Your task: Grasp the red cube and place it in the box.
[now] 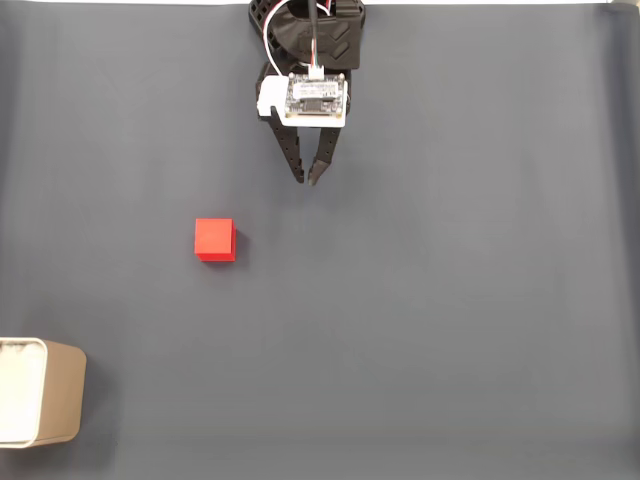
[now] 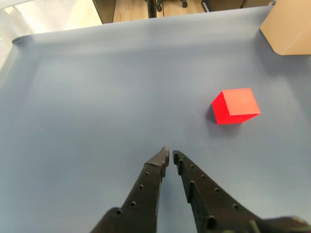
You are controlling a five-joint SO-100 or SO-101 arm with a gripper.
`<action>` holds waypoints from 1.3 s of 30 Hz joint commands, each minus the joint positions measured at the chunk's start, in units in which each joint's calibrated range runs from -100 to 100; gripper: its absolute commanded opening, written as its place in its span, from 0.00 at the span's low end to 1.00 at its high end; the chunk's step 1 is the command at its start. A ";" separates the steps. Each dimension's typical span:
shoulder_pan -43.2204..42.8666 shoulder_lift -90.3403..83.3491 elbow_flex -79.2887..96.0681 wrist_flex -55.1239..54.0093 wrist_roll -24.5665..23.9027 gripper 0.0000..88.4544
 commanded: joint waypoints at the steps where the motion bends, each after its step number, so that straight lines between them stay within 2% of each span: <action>1: -0.59 4.75 -7.99 -2.55 -0.29 0.00; 7: -0.59 14.46 -20.76 -1.40 -0.39 0.00; 14: 0.76 28.15 -39.83 7.13 -0.39 0.00; 20: 4.31 36.47 -50.96 12.04 1.86 0.00; 27: 12.26 42.19 -53.61 11.14 6.40 0.00; 39: 21.92 48.52 -54.98 7.53 10.11 0.08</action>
